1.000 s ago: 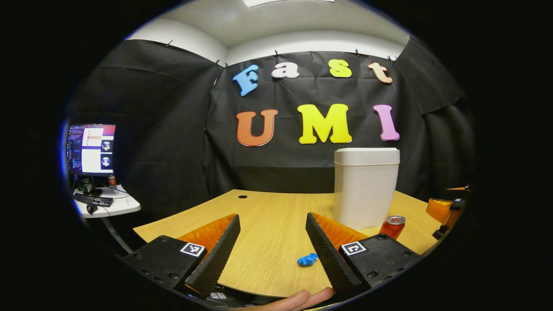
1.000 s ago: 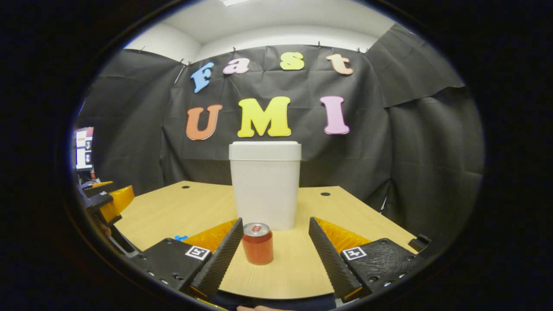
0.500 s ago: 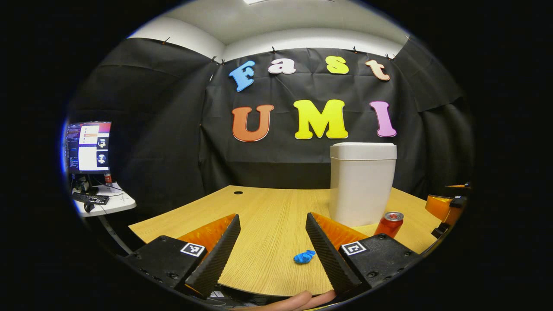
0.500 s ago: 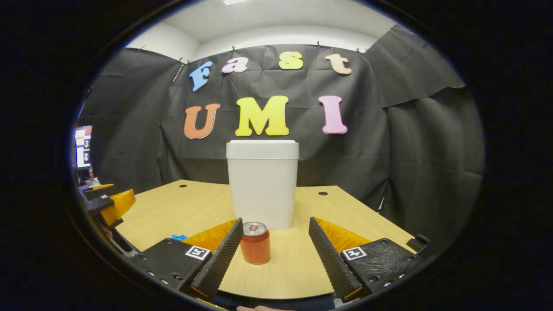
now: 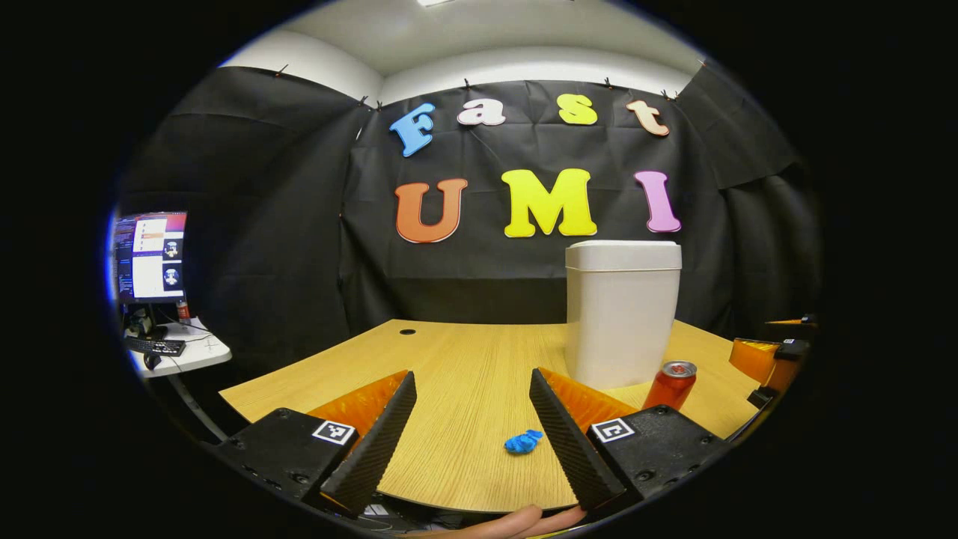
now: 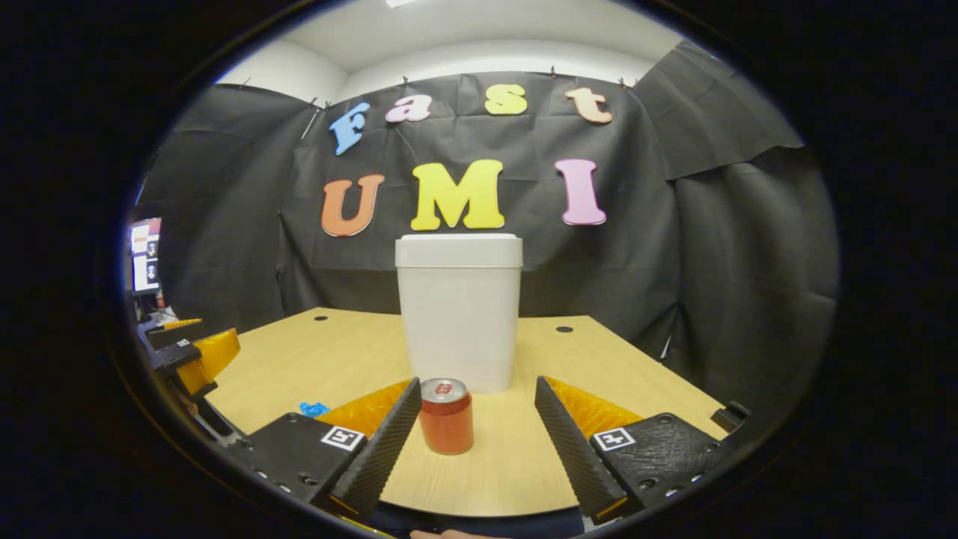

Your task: Press the lid of the desktop garbage bin to open it, pick up the crumpled paper on the desktop and throw it into the bin, then pick up the pop can on the desktop and drop it into the bin, and finally close the garbage bin lid.

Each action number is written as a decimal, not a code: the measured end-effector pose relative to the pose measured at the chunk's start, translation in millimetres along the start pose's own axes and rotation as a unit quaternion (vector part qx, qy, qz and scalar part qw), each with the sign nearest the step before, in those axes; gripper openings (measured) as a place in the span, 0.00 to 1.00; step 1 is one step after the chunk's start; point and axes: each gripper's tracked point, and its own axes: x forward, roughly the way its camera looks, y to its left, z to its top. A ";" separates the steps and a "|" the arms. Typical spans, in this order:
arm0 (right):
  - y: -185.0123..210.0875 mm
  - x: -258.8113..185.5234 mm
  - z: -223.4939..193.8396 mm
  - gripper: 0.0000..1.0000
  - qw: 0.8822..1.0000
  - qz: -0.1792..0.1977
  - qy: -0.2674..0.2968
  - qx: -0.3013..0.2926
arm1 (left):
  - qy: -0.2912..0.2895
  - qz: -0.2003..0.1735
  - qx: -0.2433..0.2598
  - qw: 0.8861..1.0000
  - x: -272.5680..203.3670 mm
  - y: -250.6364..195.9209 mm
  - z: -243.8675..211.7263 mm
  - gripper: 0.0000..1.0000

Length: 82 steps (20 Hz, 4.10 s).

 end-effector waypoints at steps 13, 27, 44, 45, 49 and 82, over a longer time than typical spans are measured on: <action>-5.9 36.3 81.1 0.81 0.997 -0.010 -0.070 -0.010 | 0.012 0.004 0.021 1.000 3.6 -2.5 -13.1 0.99; 51.6 126.0 180.6 0.00 0.993 0.025 -0.098 -0.056 | 0.028 0.009 0.010 1.000 10.9 8.3 -25.3 1.00; 44.4 209.7 173.4 0.00 1.000 0.004 0.013 0.007 | 0.037 0.008 -0.008 0.999 17.2 18.0 -36.6 1.00; 46.2 210.1 172.4 0.01 1.000 0.004 0.014 -0.007 | 0.037 0.008 -0.007 0.999 17.2 17.3 -36.0 1.00; 44.1 208.7 166.8 0.02 0.999 0.013 0.034 -0.016 | 0.035 0.005 -0.008 0.999 17.0 14.7 -35.9 1.00; -3.7 46.6 148.5 0.96 0.994 -0.001 -0.109 -0.012 | 0.080 -0.023 -0.015 0.996 26.5 -2.4 -69.8 1.00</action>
